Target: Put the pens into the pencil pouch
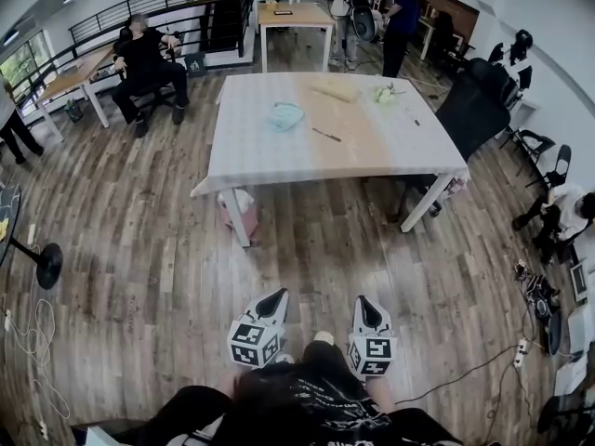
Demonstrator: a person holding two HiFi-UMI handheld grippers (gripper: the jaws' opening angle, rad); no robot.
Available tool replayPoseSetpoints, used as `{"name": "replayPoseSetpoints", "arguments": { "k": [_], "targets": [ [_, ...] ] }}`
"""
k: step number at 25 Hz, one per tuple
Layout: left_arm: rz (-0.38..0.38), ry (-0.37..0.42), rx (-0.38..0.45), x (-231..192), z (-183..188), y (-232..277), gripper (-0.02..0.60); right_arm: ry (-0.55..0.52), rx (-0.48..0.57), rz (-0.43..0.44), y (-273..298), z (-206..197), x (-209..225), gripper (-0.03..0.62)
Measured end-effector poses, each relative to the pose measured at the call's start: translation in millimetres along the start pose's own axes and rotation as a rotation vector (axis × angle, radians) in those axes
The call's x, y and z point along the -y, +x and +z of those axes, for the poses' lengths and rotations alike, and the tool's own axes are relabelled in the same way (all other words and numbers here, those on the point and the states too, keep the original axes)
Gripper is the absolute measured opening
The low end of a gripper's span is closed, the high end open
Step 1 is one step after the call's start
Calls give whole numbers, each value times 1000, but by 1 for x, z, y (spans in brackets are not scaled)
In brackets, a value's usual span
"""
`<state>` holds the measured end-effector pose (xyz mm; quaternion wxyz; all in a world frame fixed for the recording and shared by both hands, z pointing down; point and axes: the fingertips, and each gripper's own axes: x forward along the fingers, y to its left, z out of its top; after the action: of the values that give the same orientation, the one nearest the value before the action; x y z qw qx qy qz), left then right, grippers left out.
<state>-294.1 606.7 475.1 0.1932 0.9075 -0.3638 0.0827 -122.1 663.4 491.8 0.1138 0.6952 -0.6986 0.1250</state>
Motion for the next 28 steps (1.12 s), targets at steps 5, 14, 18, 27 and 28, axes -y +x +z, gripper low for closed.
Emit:
{"name": "replayPoseSetpoints", "arguments": {
  "k": [5,14,18,27,28],
  "targets": [
    [44,-39,14,-24,-1,20,20,-7,-9,30,32,-5,4,9],
    [92,-86,-5,-38,18,111,20,-35,-18,83,116,22,67,9],
    [112,-58,-6,-37,34,161,20,-33,-9,101,154,34,107,9],
    [171,-50,20,-35,68,247,20,-49,-18,175,225,54,172,9],
    [180,-52,26,-35,71,254,20,-52,-16,187,231,57,178,9]
  ]
}}
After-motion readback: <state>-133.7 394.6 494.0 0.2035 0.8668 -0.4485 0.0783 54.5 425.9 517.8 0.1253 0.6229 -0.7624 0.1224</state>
